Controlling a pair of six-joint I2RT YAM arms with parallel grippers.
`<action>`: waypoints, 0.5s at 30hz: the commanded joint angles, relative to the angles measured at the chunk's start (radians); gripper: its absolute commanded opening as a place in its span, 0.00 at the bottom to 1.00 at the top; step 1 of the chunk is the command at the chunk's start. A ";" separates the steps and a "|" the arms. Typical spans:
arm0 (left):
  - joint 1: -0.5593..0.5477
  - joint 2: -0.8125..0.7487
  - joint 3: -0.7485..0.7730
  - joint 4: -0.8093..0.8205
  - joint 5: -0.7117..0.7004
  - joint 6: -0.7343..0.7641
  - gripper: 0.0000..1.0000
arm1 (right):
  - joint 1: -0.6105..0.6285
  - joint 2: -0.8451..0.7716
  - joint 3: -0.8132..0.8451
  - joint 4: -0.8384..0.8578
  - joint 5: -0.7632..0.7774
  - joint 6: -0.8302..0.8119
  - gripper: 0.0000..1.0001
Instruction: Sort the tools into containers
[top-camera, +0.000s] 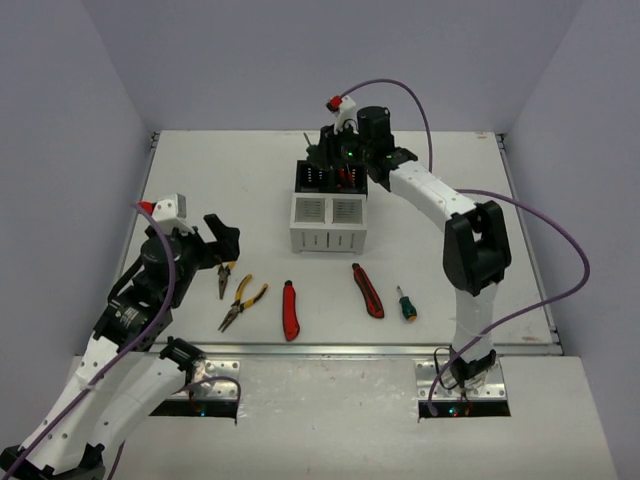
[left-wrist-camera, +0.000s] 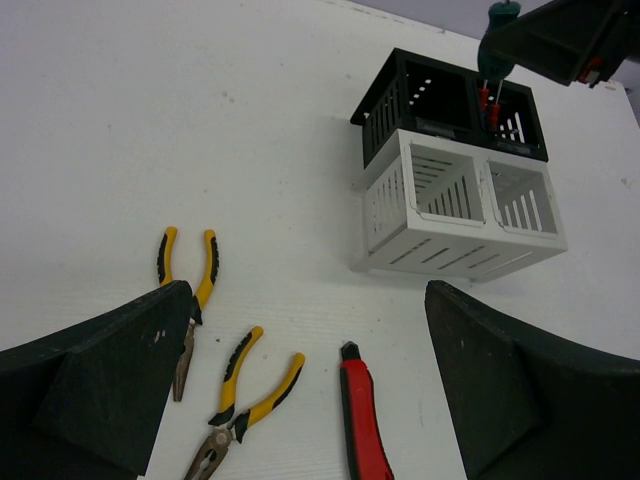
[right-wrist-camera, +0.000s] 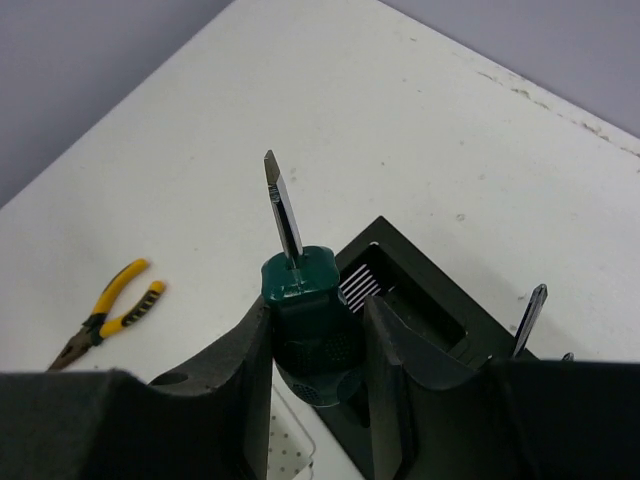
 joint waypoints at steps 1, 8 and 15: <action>-0.009 -0.010 0.014 0.039 -0.001 0.006 1.00 | 0.030 0.049 0.092 -0.030 0.103 -0.066 0.00; -0.007 -0.011 0.016 0.036 0.005 0.006 1.00 | 0.036 0.104 0.152 -0.104 0.113 -0.097 0.11; -0.009 -0.053 0.010 0.043 0.003 0.006 1.00 | 0.055 0.080 0.190 -0.170 0.110 -0.111 0.78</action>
